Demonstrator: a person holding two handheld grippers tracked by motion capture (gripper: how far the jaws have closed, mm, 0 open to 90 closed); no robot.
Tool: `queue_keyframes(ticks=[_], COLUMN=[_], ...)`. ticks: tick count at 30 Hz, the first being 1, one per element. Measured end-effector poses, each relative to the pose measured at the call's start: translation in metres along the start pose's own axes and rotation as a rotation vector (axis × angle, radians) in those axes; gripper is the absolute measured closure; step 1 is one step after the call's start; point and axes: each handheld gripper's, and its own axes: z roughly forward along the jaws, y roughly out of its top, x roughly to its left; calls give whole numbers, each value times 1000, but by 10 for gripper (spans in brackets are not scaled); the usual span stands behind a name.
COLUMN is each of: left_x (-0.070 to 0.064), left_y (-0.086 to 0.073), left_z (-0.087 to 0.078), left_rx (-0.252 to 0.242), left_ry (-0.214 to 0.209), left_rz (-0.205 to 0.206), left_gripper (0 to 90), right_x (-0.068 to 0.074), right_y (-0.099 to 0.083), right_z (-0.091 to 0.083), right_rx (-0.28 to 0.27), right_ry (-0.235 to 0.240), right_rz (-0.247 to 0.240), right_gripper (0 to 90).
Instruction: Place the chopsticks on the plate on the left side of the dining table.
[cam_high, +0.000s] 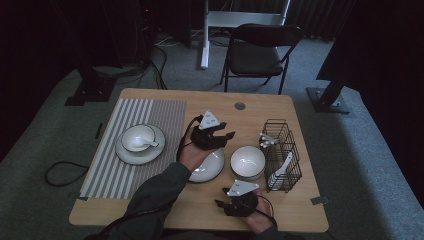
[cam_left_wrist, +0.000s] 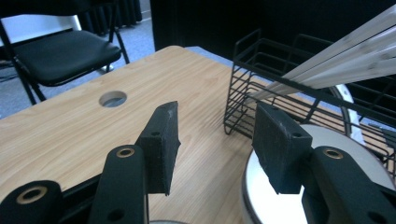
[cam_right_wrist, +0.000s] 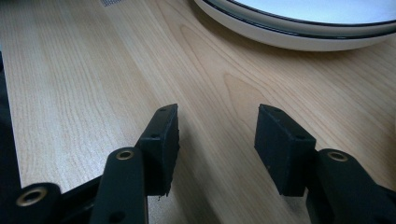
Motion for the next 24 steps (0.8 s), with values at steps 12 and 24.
queue_keyframes(ticks=[12,24], left_x=[-20,-41], left_y=[15,24], left_z=[12,22], left_rx=[-15,-25], left_ry=[-57,-109], left_rz=[31,63], left_gripper=[515,516], right_x=[0,1], right_y=[0,0], right_z=[0,0], right_rx=[0,-1], right_ry=[-1,-1], right_rz=[0,2], right_gripper=[488,487])
